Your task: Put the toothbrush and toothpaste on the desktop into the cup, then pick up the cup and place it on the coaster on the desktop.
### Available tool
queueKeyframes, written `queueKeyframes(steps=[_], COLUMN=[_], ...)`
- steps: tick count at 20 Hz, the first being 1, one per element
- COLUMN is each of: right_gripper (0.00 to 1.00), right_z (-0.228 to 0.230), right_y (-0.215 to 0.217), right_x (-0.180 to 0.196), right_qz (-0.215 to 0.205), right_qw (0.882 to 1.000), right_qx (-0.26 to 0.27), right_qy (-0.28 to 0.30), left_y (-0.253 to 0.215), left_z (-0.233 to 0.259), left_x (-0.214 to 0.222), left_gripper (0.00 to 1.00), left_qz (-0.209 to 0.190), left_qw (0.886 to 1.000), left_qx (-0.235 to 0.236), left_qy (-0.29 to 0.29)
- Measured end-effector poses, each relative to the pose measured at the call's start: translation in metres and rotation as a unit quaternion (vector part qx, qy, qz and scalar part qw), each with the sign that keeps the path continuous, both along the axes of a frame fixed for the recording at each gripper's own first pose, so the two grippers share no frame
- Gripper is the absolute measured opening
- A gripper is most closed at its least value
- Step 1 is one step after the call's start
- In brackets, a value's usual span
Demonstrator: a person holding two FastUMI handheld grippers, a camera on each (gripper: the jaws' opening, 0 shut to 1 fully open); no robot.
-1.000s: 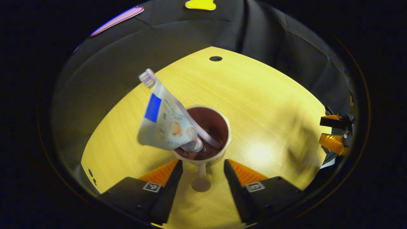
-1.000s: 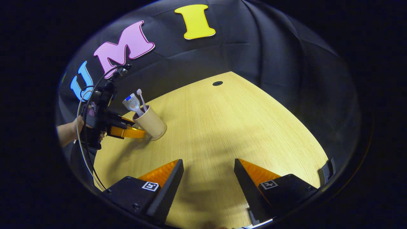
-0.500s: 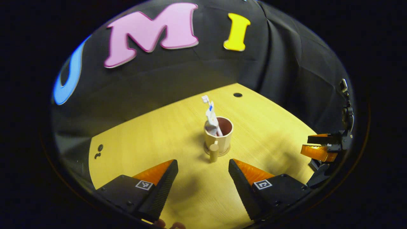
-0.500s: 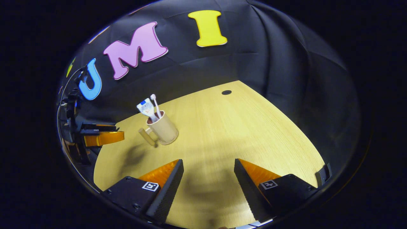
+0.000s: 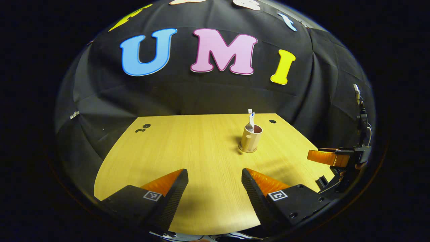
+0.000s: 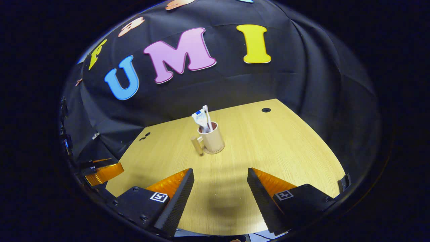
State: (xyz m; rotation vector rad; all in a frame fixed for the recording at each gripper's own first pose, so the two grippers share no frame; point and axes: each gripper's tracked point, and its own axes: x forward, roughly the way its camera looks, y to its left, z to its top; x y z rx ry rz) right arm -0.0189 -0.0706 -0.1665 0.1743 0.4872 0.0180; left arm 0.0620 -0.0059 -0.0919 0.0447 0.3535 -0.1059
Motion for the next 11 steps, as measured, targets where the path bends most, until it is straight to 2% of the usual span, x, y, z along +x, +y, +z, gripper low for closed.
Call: queueKeyframes(steps=[4,7,11], right_gripper=[0.98,0.98,0.98], right_z=[0.011,0.025,0.033], right_y=[0.011,0.017,0.038], right_x=[-0.038,-0.059,-0.080], right_qz=[-0.005,-0.021,-0.019], right_qw=[1.000,0.999,0.998], right_qx=[-0.016,-0.020,-0.028], right_qy=[-0.013,-0.034,-0.062], left_y=[0.037,0.047,0.041], left_z=[0.025,0.037,0.038], left_x=[-0.039,-0.062,-0.089], left_gripper=[0.98,0.98,0.98], left_qz=[0.033,0.050,0.039], left_qw=[0.997,0.992,0.990], left_qx=[-0.022,-0.039,-0.045], left_qy=[-0.070,-0.108,-0.128])
